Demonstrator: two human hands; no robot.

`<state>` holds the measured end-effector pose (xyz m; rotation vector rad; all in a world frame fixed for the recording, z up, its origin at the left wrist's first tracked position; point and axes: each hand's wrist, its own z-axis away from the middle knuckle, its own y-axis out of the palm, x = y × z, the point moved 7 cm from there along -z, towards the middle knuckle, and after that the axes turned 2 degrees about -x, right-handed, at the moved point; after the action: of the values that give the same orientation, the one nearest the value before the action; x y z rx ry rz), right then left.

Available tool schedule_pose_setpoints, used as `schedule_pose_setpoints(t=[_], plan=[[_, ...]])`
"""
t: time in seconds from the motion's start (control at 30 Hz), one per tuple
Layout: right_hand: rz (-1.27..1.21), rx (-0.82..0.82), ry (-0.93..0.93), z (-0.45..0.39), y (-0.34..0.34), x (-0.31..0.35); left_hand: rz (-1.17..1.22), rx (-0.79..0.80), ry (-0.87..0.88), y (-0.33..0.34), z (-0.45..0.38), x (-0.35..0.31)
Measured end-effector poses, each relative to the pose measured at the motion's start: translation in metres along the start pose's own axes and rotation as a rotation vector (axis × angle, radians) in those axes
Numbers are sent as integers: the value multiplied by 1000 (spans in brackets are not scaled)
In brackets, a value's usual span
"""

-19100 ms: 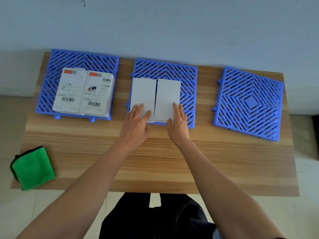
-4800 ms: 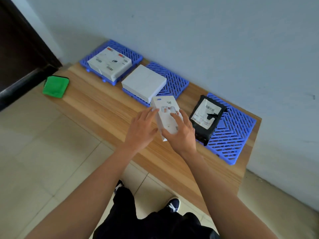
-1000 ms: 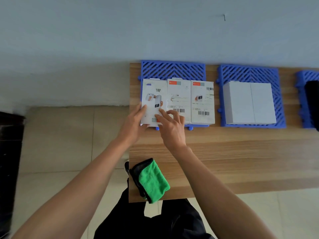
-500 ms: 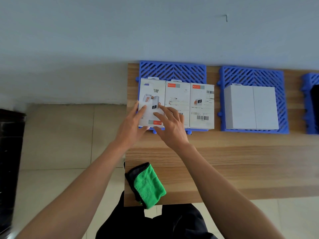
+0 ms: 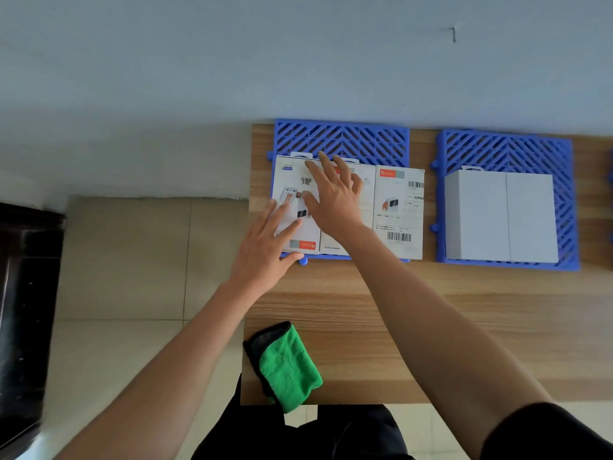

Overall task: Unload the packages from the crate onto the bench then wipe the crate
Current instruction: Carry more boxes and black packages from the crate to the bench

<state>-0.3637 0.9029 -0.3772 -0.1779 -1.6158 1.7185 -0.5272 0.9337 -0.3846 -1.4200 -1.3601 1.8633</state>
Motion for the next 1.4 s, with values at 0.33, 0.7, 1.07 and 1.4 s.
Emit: schedule_pose_setpoints(t=[0.33,0.7,1.07,1.4], plan=[[2,7,-12,-13,3,-2,-40,57,-20,2,-2,-3],[31,-9,-62,-14,2,-1,-73,87,-54,5,-2,-4],[-7,-42,-28,69,-7,-32,-204,95,-189,-7,3,-40],[-67,-118,135,159,-55,-68,-175,155,-176,-34,9,-100]])
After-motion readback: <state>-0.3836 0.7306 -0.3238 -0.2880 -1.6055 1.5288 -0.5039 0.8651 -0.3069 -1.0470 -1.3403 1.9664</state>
